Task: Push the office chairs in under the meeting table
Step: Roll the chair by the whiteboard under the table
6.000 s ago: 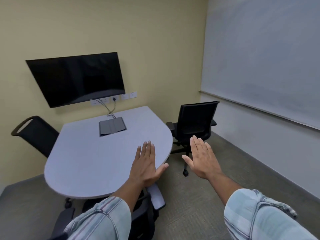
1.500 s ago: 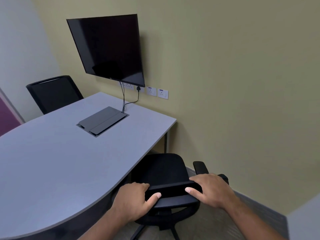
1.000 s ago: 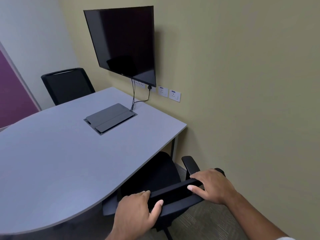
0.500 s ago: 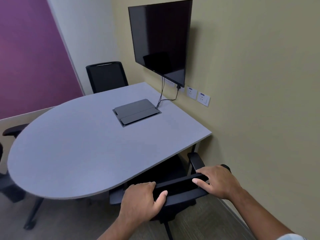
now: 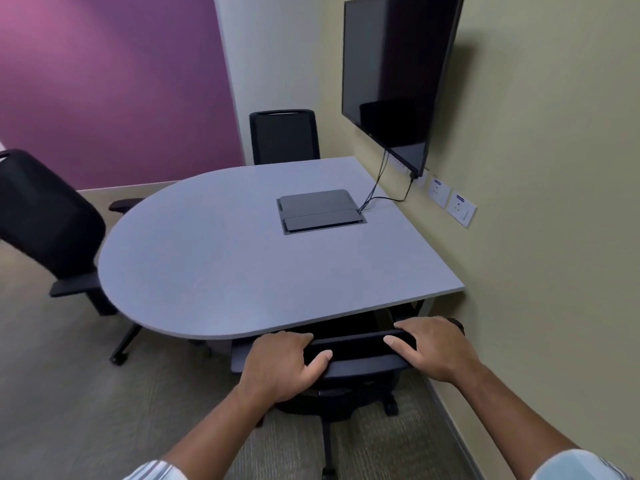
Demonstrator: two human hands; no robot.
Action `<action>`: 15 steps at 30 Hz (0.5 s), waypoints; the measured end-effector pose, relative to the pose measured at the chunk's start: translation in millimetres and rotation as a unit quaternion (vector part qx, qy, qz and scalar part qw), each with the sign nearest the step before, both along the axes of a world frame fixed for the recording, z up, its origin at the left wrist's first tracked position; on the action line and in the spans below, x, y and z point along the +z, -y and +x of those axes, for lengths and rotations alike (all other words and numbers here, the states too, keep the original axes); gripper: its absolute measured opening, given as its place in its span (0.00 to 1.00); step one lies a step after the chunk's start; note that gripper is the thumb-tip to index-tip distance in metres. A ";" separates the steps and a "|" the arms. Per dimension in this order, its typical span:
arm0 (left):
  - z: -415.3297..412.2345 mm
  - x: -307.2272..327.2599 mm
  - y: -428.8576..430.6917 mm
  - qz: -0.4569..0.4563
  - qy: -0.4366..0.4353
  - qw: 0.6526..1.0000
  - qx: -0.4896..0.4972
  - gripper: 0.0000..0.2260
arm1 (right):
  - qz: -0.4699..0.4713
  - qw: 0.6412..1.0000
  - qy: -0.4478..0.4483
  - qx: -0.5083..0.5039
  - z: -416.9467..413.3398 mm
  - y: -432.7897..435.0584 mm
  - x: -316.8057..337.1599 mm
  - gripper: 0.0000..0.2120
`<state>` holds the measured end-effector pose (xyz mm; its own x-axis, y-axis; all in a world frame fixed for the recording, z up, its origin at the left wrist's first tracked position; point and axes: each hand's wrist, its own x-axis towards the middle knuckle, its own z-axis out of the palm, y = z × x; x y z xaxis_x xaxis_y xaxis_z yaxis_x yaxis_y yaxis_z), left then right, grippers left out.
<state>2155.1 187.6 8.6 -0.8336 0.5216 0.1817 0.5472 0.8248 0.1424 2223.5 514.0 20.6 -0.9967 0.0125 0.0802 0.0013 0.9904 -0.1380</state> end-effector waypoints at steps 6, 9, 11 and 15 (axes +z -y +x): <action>1.8 5.5 -18.1 0.005 0.016 1.000 0.005 0.30 | 0.003 1.000 -0.002 0.024 -12.2 -18.2 3.3 0.54; 0.3 7.6 -26.3 -0.001 0.024 1.000 0.018 0.30 | 0.005 0.999 -0.008 0.030 -19.4 -25.4 4.6 0.48; -2.6 9.7 -32.1 -0.016 0.027 0.999 0.028 0.30 | 0.002 0.999 -0.020 0.032 -25.3 -29.7 4.9 0.45; -8.8 8.5 -40.4 -0.020 0.026 0.999 0.042 0.29 | -0.006 0.999 -0.034 0.040 -36.6 -39.8 2.6 0.41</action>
<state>2146.3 228.0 17.2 -0.8828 0.4549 0.1172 0.4679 0.8735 0.1344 2186.8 553.8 23.2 -0.9867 -0.0659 0.1484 -0.0879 0.9852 -0.1473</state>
